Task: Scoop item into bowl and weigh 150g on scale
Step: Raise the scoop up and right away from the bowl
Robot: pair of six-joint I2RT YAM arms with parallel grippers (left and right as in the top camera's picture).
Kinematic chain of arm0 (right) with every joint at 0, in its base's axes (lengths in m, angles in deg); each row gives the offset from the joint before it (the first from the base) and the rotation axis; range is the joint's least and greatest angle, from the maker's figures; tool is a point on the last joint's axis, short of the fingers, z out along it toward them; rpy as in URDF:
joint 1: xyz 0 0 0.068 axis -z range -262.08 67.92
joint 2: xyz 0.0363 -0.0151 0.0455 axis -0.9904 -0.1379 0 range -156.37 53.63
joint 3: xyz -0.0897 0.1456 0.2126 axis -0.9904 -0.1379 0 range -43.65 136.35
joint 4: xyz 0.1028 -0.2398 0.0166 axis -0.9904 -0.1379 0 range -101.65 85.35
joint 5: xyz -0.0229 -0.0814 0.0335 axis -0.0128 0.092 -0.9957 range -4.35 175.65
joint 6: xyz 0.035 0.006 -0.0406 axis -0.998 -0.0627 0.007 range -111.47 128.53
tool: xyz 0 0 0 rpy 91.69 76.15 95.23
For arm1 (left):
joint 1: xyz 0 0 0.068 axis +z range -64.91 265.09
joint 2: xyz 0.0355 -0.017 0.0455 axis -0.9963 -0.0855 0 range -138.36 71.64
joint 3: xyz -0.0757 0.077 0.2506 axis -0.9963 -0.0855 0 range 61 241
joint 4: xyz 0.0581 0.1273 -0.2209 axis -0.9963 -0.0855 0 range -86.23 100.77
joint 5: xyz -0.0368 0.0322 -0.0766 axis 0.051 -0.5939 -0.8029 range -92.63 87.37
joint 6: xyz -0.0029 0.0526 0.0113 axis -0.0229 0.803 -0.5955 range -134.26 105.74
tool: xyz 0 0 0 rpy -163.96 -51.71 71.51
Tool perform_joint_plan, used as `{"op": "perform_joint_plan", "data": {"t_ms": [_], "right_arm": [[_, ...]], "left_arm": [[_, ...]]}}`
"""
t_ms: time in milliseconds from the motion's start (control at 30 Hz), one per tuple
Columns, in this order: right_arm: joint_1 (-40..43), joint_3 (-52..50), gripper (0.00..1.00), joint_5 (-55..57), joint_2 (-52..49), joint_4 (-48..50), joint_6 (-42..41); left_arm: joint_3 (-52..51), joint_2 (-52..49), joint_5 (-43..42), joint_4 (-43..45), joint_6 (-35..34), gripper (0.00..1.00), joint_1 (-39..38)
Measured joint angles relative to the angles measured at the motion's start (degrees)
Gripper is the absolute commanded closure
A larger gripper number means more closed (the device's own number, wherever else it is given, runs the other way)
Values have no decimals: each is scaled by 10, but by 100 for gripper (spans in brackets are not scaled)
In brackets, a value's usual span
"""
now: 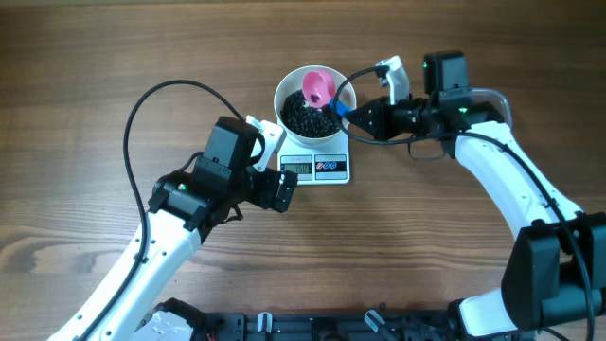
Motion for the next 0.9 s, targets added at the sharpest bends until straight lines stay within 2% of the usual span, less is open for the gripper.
{"op": "perform_joint_plan", "data": {"t_ms": [667, 900], "right_arm": [[20, 0, 96, -54, 1, 24, -16], [29, 0, 96, -77, 32, 27, -29]], "left_arm": [[0, 0, 0, 0, 0, 0, 0], [0, 0, 0, 0, 0, 0, 0]]}}
